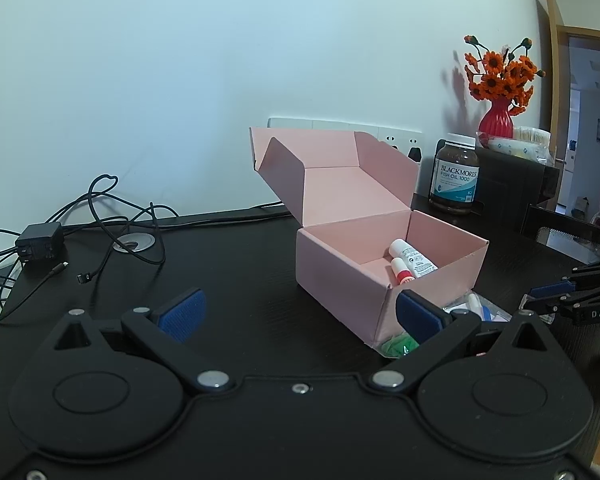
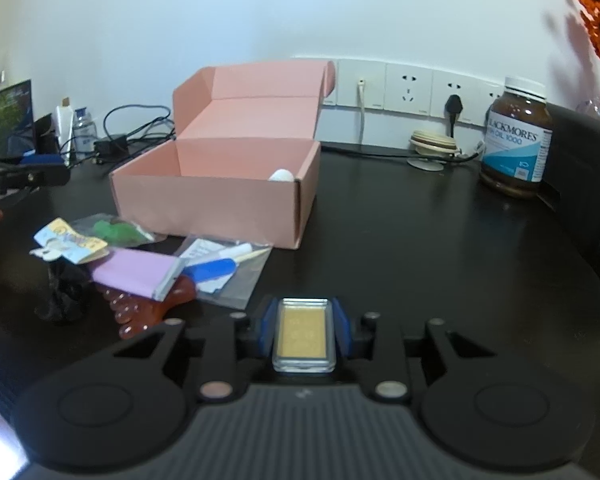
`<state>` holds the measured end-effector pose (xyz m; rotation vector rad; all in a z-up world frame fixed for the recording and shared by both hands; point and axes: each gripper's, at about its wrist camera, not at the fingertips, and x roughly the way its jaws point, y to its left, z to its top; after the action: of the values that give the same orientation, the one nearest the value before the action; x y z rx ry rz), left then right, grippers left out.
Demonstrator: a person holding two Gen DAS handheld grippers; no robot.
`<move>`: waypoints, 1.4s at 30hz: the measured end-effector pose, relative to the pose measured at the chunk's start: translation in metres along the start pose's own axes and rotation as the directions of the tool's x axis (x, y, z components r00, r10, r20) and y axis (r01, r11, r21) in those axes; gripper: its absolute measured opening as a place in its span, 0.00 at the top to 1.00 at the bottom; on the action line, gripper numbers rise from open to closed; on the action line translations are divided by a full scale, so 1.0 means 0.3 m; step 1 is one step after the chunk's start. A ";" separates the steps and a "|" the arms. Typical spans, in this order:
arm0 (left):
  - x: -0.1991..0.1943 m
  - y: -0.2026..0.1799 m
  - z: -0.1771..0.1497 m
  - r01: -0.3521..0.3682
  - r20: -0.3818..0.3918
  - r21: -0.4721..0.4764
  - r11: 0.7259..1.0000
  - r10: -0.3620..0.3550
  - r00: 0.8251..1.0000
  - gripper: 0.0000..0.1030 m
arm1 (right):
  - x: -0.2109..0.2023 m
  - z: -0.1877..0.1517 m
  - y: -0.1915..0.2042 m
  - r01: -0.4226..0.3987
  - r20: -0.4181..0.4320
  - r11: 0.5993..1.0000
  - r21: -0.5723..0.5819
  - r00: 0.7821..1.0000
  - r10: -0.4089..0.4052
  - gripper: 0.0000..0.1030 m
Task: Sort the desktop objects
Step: 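Lift the gold packet with the right gripper over the pink box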
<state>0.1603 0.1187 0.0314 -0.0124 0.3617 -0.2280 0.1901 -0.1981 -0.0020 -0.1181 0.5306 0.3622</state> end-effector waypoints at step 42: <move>0.002 0.005 -0.002 0.008 -0.001 -0.006 1.000 -0.008 1.000 0.00 | -0.012 0.320 0.128 0.013 0.146 0.977 -0.213 0.989 0.019 0.71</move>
<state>0.1609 0.1202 0.0307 -0.0200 0.3632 -0.2345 0.2186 -0.1441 0.0817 -0.2955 0.3448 0.4269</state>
